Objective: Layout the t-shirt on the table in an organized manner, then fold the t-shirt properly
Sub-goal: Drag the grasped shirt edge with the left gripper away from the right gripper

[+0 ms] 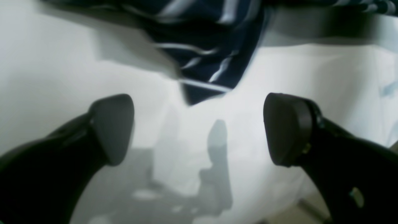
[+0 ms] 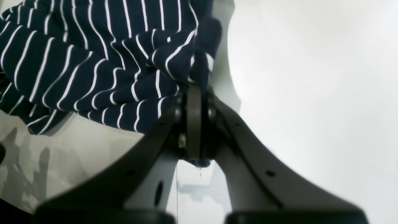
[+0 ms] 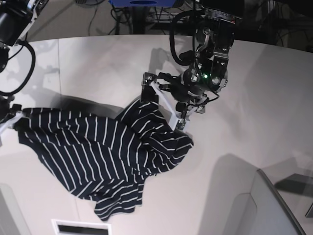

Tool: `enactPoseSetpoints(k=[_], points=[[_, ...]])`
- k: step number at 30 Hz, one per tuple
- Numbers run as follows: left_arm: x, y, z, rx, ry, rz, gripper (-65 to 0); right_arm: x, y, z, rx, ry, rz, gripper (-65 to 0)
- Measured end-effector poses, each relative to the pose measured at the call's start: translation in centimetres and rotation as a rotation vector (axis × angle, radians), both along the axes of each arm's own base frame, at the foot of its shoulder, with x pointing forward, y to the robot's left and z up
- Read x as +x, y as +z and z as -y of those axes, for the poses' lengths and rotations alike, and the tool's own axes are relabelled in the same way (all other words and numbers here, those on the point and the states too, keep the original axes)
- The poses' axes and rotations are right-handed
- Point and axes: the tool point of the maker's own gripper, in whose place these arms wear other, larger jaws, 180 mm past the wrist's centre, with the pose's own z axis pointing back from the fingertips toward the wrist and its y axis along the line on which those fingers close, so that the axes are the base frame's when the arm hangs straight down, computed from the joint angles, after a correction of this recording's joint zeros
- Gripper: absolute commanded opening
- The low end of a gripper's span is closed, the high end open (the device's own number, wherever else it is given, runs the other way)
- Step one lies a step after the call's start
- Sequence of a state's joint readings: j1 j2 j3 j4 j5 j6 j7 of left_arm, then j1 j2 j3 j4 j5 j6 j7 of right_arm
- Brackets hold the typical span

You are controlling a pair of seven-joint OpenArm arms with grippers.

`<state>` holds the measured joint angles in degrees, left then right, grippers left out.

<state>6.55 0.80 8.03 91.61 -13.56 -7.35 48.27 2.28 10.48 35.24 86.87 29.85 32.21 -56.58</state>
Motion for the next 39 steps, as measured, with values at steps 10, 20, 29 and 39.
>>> enactPoseSetpoints(k=[10,20,29,39], points=[[0.6,-4.0,3.0,-0.068,-0.021,-0.028,-1.2,-0.6,-0.5,-0.1,0.003,0.0,-0.016,-64.7],[3.2,-5.1,6.1,-0.122,-0.024,-0.046,-12.2,-0.6,-0.5,-0.1,0.005,0.001,-0.014,-64.8],[1.8,-5.5,2.7,-0.049,-0.04,-0.063,-65.0,-0.6,-0.5,-0.1,0.002,0.003,-0.013,-64.8],[2.8,0.7,-6.5,0.209,-0.131,-0.013,-65.0,-0.6,-0.4,0.2,-0.007,0.001,-0.01,-64.8]])
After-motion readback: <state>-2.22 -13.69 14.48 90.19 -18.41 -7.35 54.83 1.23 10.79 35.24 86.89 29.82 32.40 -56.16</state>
